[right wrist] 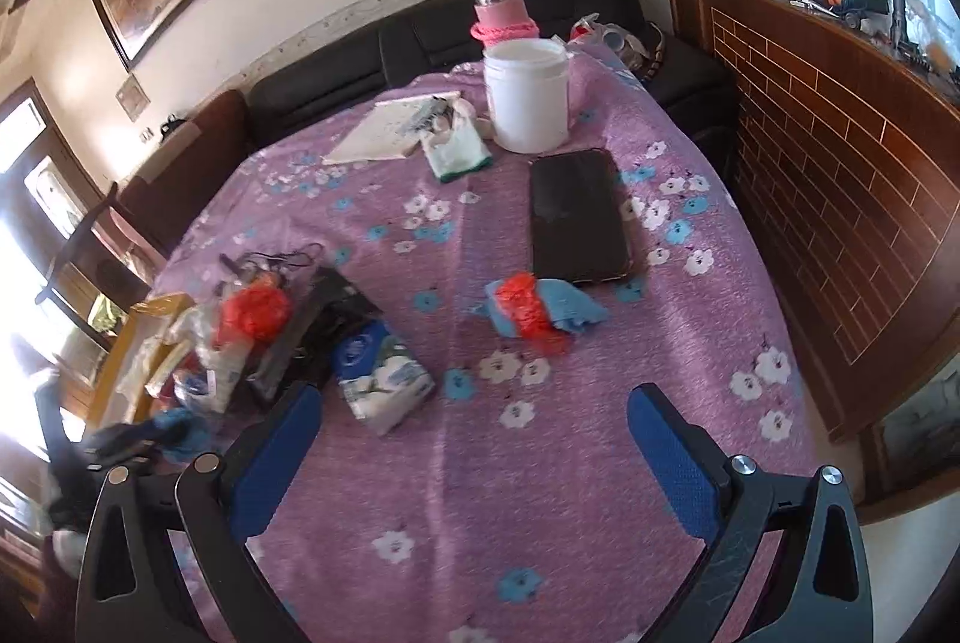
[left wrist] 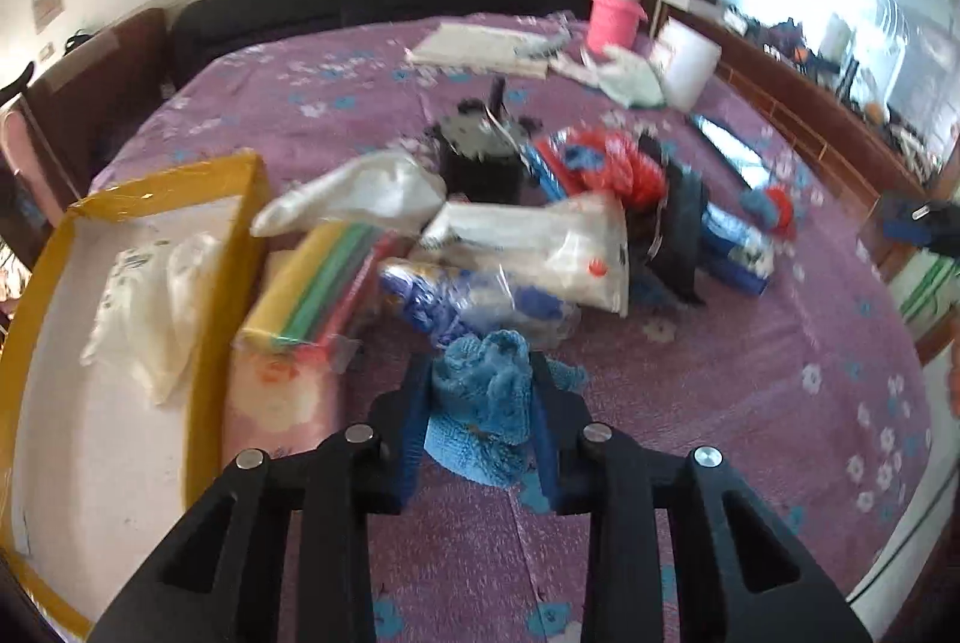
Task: Organize soft objects
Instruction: 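Grasp the blue knitted cloth with left while right grasps the blue Vinda tissue box, then release the blue cloth into the box with left while right drops the Vinda box in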
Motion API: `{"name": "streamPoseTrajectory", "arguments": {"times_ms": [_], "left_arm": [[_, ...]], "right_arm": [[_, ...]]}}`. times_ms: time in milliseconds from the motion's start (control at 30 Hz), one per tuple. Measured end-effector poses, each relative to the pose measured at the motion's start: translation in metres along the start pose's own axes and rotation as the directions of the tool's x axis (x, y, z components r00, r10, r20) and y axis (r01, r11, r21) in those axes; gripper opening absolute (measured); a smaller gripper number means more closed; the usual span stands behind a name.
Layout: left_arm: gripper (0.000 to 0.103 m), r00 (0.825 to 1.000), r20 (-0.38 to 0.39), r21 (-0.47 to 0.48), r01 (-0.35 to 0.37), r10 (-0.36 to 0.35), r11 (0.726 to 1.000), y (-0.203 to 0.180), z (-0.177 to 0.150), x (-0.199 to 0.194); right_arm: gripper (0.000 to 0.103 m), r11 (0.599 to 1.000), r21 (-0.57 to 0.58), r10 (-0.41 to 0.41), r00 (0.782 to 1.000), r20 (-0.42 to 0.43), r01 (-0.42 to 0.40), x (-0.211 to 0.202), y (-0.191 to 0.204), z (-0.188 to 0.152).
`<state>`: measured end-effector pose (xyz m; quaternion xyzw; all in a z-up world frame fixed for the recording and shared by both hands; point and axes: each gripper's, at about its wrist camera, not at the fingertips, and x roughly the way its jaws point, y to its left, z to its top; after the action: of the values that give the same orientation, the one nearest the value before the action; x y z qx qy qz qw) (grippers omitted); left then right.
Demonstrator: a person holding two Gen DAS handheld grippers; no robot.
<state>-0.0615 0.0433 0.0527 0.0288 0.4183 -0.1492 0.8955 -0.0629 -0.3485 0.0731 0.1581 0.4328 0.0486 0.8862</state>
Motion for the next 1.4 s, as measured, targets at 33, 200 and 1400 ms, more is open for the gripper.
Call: {"name": "streamPoseTrajectory", "arguments": {"times_ms": [33,200,1400], "left_arm": [[0.029,1.000,0.016,-0.018,0.000,0.000,1.000,0.001,-0.001,-0.010],[0.030,0.997,0.076,-0.098,-0.017,0.024,0.995,0.006,-0.009,-0.052],[0.031,0.981,0.158,-0.212,-0.074,0.109,0.974,0.140,0.006,-0.118]], "right_arm": [[0.103,1.000,-0.005,-0.030,1.000,-0.007,0.030,0.010,-0.004,0.002],[0.102,1.000,-0.003,-0.026,0.997,-0.067,0.025,0.055,-0.015,0.013],[0.060,0.929,-0.261,0.227,0.961,-0.159,-0.263,-0.004,0.175,-0.018]]}}
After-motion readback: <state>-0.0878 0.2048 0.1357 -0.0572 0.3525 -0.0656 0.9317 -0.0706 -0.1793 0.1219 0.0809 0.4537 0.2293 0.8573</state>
